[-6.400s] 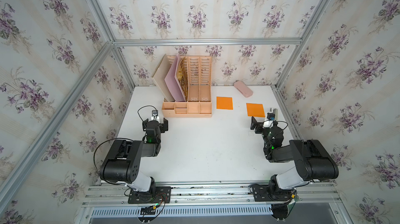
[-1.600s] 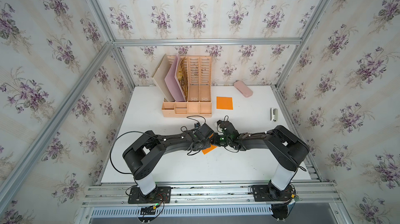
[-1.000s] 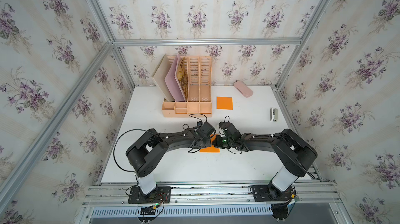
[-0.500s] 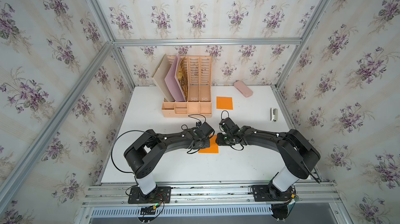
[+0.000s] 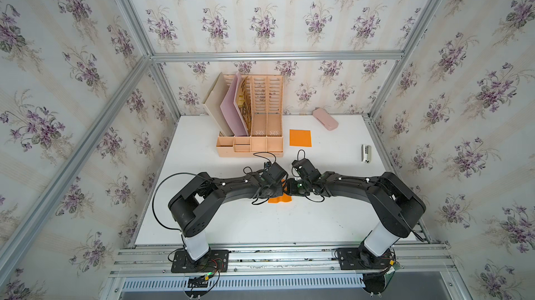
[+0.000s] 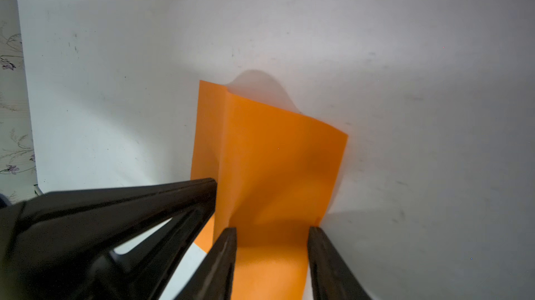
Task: Fold the square paper along the opposite sides
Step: Pick up the paper from the center of the board.
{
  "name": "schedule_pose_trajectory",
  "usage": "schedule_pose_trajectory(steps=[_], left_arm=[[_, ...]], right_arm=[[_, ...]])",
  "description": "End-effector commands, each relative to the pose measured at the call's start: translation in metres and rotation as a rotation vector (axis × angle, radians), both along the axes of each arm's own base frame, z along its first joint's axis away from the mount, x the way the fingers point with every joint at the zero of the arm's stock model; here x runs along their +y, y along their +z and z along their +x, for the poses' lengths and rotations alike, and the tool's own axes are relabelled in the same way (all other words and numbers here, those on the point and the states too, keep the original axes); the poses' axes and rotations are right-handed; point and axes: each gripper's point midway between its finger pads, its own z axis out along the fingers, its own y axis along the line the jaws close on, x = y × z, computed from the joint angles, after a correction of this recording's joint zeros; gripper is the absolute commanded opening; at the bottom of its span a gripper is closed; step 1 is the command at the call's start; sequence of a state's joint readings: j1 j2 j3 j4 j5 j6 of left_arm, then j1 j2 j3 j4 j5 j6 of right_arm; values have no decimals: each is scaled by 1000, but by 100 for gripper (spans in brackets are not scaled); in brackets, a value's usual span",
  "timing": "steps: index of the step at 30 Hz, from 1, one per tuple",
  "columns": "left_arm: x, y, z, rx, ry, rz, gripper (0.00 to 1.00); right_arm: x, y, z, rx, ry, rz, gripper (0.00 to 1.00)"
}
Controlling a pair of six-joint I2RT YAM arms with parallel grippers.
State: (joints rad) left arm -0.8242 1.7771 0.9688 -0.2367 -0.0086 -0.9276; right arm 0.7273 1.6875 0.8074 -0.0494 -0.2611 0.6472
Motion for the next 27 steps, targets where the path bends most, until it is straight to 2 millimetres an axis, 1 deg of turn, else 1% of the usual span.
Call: schedule_pose_trajectory(steps=[1,5,7,8,9,14,15,20,27], left_arm=[[14,-16,-21,99,-8,59,0],[14,-16,-21,100,-10,64,0],[16,-16,-22,102,-12,71,0],[17,-16,-23,103,-15,77,0],[19,-17,-23,105,-15,85,0],[25,-16,-25,101,-20,112,0],[26,-17,-26,102,-22,116,0],[27,-18,-26,102,-24,121,0],[23,-17,-26,89,-39,113,0]], right_arm=[[-16,-17,-19,85,2,-76,47],[-15,-19,-18,86,5,-80,48],[-16,-19,-18,85,6,-86,50],[-17,-19,-18,84,7,-90,61],[-17,-19,-18,85,6,-94,64],[-20,-17,-16,74,6,-114,68],[-21,-16,-16,73,4,-116,73],[-19,-21,-15,77,2,-115,73],[-15,-28,-7,73,-8,-125,70]])
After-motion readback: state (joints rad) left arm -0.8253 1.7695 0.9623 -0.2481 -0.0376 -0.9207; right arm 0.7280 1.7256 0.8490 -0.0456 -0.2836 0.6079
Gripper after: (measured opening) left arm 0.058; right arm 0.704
